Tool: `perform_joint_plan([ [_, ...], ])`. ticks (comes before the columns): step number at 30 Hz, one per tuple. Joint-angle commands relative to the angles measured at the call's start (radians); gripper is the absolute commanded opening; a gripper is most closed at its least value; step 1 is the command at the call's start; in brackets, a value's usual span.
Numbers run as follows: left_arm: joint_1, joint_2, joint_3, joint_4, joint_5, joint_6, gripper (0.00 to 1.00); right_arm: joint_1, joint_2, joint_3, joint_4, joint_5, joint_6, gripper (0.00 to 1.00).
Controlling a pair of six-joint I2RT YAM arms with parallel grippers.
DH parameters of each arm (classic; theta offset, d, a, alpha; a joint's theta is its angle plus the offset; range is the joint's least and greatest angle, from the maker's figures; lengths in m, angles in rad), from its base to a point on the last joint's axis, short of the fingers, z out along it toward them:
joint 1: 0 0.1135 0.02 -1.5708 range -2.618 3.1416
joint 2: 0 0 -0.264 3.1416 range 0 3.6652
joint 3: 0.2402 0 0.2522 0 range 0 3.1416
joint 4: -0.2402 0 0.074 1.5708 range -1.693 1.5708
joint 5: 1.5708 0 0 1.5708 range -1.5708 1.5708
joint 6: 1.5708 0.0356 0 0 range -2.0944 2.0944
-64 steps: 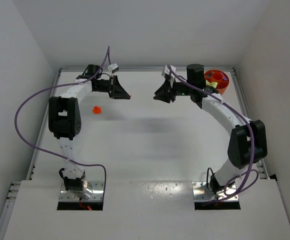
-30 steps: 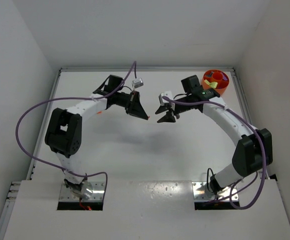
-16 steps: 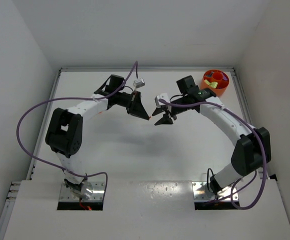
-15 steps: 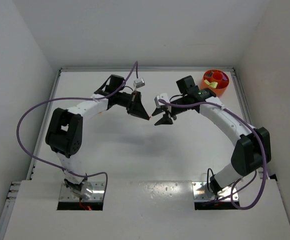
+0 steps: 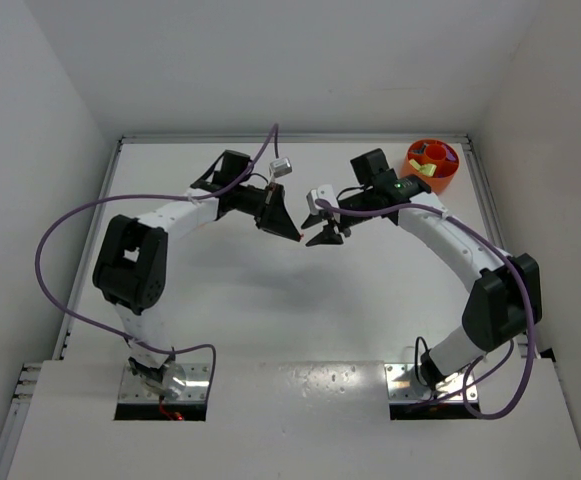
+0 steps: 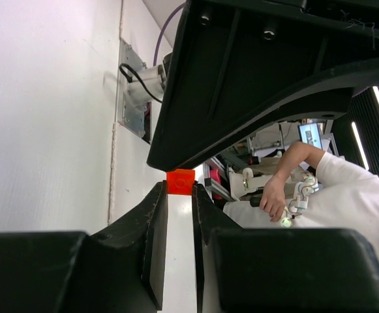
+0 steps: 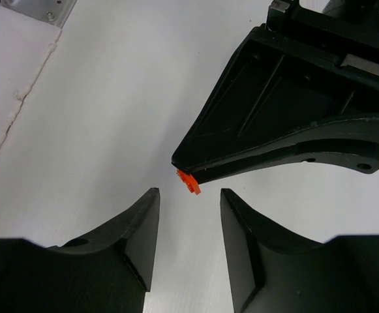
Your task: Sort the legos into containers by color
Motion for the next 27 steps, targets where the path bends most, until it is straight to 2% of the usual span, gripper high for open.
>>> perform_joint_plan([
  [1,-0.011,0.016,-0.001,0.028,0.146,0.002,0.07,0.017,-0.006,0.041,0.030,-0.044,-0.016,0.43],
  [6,-0.011,0.025,-0.001,0.037,0.146,0.002,0.07,0.026,-0.016,0.032,0.039,-0.053,-0.007,0.35],
  [11,-0.011,0.034,0.009,0.038,0.146,0.002,0.07,0.035,-0.016,0.041,0.028,-0.053,-0.007,0.35],
  [27,-0.011,0.023,0.018,0.038,0.146,0.002,0.07,0.053,-0.007,0.012,0.019,-0.023,-0.007,0.21],
])
